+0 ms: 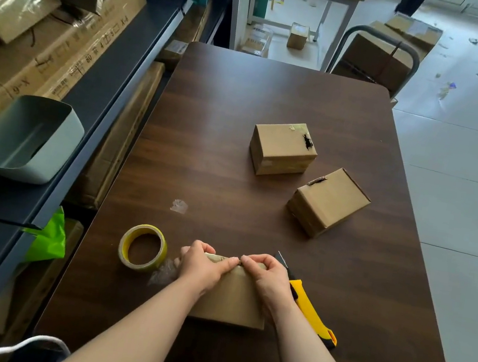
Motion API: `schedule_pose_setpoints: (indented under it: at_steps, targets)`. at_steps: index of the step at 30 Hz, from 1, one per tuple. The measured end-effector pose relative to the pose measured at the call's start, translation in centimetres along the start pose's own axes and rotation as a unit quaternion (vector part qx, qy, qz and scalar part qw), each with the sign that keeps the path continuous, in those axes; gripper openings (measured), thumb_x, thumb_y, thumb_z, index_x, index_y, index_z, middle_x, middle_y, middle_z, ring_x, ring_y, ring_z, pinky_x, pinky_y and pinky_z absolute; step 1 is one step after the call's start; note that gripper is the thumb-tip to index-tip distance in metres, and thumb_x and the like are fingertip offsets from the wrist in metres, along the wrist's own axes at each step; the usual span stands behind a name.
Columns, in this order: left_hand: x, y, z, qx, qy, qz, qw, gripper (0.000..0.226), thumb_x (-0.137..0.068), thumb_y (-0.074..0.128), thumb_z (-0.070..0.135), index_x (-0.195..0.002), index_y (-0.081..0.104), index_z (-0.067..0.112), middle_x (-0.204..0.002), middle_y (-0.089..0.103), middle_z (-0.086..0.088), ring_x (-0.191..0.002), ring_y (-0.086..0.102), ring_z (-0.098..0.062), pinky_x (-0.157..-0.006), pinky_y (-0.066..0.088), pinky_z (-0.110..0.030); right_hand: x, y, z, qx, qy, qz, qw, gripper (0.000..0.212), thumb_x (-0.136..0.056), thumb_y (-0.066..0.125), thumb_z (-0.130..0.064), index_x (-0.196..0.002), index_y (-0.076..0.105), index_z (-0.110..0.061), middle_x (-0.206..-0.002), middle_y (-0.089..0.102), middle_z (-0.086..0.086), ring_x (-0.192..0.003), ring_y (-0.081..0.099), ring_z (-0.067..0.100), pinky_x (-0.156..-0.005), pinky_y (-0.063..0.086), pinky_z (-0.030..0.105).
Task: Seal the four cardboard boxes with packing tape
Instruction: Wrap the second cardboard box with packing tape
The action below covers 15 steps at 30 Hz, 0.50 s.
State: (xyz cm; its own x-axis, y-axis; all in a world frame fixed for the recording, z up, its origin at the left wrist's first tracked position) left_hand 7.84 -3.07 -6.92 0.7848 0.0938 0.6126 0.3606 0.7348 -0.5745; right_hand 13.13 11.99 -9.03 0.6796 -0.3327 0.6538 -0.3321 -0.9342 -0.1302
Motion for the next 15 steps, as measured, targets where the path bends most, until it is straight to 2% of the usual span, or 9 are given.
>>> schedule_pose_setpoints:
  at_steps: [2,9,11,13,15]
  targets:
    - [-0.03,-0.02,-0.08,-0.001,0.0,-0.006,1.0,0.053,-0.066,0.077,0.059,-0.097,0.048,0.027,-0.12,0.043,-0.001,-0.115,0.042,-0.025,-0.098,0.044,-0.039,0.03,-0.07,-0.03,0.015,-0.007,-0.004,1.0,0.015,-0.082,0.077,-0.034,-0.088,0.07,-0.021,-0.097,0.071,0.002,-0.095,0.065,0.021,-0.083,0.057,0.041]
    - [-0.18,-0.15,-0.34,0.012,0.004,-0.028,1.0,0.051,-0.068,0.078,0.056,-0.098,0.048,0.028,-0.119,0.041,0.0,-0.114,0.042,-0.025,-0.098,0.044,-0.039,0.14,-0.31,-0.51,0.016,-0.02,-0.045,0.999,0.006,-0.088,0.071,-0.024,-0.09,0.067,-0.019,-0.107,0.064,-0.004,-0.101,0.06,0.017,-0.085,0.051,0.034]
    - [-0.35,-0.21,-0.61,0.042,0.004,-0.049,0.998,0.046,-0.069,0.076,0.057,-0.095,0.049,0.031,-0.118,0.042,0.001,-0.114,0.043,-0.024,-0.098,0.045,-0.041,0.34,-0.34,-0.66,-0.009,0.001,-0.051,0.999,0.01,-0.09,0.067,-0.027,-0.091,0.068,-0.017,-0.104,0.067,0.001,-0.095,0.062,0.017,-0.081,0.051,0.033]
    - [-0.45,-0.38,-0.75,0.074,0.001,-0.065,0.995,0.039,-0.073,0.069,0.061,-0.092,0.052,0.031,-0.118,0.046,0.001,-0.113,0.045,-0.024,-0.098,0.045,-0.044,0.57,-0.19,-0.85,-0.038,0.026,-0.05,0.998,0.022,-0.094,0.061,-0.036,-0.093,0.069,-0.015,-0.096,0.07,0.004,-0.089,0.063,0.018,-0.075,0.051,0.031]
    - [-0.68,-0.41,-0.99,0.083,0.01,-0.065,0.994,0.033,-0.077,0.067,0.057,-0.091,0.053,0.031,-0.119,0.049,-0.001,-0.112,0.047,-0.024,-0.097,0.046,-0.045,0.53,0.0,-0.8,-0.032,0.024,-0.032,0.999,0.028,-0.09,0.063,-0.043,-0.091,0.069,-0.015,-0.091,0.071,0.004,-0.087,0.064,0.018,-0.076,0.052,0.033]
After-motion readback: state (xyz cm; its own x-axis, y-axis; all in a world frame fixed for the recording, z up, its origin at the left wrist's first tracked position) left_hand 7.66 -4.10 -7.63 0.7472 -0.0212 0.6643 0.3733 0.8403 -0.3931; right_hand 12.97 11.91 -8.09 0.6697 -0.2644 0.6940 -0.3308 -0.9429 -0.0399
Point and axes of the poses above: each hand's wrist, its own x-axis away from the middle knuckle, its own y-axis out of the palm, z = x × y, the point moved 3 cm from there along -x, towards the middle knuckle
